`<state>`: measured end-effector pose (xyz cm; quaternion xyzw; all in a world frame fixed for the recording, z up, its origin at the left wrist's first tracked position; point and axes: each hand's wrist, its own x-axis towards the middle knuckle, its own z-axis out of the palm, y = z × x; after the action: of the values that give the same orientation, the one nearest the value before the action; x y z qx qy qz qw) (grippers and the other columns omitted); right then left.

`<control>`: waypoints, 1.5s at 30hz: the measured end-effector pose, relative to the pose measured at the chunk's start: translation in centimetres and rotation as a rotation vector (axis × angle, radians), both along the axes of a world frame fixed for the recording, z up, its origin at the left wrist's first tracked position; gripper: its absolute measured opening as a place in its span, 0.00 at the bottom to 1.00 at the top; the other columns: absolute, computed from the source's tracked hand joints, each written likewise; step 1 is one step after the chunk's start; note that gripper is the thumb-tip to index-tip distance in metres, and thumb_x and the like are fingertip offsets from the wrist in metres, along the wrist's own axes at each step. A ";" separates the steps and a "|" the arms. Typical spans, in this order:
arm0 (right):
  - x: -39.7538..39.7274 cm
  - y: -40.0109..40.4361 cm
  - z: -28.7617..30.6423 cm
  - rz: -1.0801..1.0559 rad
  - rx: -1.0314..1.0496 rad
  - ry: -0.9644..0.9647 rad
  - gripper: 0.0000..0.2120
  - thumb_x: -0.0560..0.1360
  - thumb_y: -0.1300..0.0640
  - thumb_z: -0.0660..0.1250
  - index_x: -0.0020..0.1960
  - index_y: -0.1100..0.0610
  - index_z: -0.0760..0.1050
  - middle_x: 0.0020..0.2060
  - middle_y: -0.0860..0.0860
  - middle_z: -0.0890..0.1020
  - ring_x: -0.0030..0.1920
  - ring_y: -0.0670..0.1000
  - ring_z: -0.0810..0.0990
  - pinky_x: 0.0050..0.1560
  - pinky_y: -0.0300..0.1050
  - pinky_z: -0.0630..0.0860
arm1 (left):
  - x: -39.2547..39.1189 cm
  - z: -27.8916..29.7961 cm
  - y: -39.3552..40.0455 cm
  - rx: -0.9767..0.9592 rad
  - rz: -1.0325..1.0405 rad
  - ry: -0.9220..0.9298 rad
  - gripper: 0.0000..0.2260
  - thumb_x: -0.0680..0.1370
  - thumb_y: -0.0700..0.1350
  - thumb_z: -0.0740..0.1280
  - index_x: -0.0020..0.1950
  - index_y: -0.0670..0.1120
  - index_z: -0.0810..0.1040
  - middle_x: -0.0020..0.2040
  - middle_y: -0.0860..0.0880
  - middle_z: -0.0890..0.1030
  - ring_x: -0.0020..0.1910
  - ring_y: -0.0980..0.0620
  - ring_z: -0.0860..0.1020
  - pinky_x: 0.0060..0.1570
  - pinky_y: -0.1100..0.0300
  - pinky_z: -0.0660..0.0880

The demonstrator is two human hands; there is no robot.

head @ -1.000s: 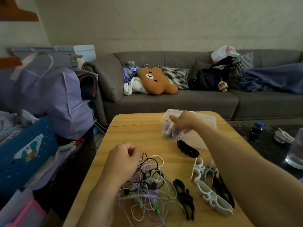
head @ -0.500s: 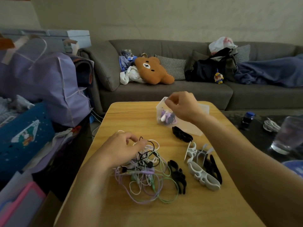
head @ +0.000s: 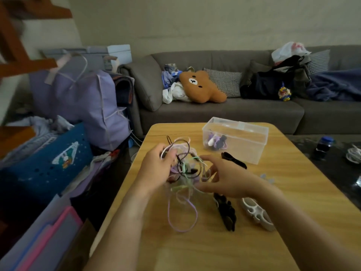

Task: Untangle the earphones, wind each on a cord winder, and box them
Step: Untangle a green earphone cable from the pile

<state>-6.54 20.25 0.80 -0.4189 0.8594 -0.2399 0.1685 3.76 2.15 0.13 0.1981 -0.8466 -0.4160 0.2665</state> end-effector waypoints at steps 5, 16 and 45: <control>-1.3 0.3 -0.1 -0.050 -0.229 -0.101 0.04 0.78 0.52 0.70 0.49 0.53 0.79 0.38 0.48 0.86 0.36 0.47 0.85 0.35 0.43 0.79 | -0.7 0.2 -1.0 0.364 0.006 0.185 0.06 0.83 0.49 0.63 0.52 0.49 0.76 0.49 0.48 0.82 0.51 0.49 0.81 0.55 0.51 0.78; -2.3 3.6 3.6 -0.336 -0.980 -0.539 0.09 0.81 0.57 0.64 0.48 0.59 0.81 0.43 0.55 0.86 0.45 0.51 0.85 0.49 0.47 0.79 | -0.7 -0.6 -4.0 0.425 0.083 -0.088 0.14 0.78 0.50 0.72 0.60 0.46 0.75 0.54 0.46 0.82 0.52 0.48 0.82 0.57 0.50 0.78; -4.0 10.0 7.4 -0.582 -1.433 -1.069 0.12 0.82 0.55 0.58 0.41 0.53 0.73 0.39 0.47 0.83 0.38 0.44 0.83 0.31 0.33 0.72 | -0.4 -3.7 -1.8 -0.491 0.001 -0.041 0.06 0.79 0.40 0.68 0.52 0.48 0.84 0.46 0.50 0.84 0.48 0.46 0.78 0.54 0.50 0.71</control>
<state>-10.56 30.25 8.19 -0.0258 0.3862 -0.9050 0.1762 3.34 0.38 -3.57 0.1365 -0.9274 -0.1935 0.2895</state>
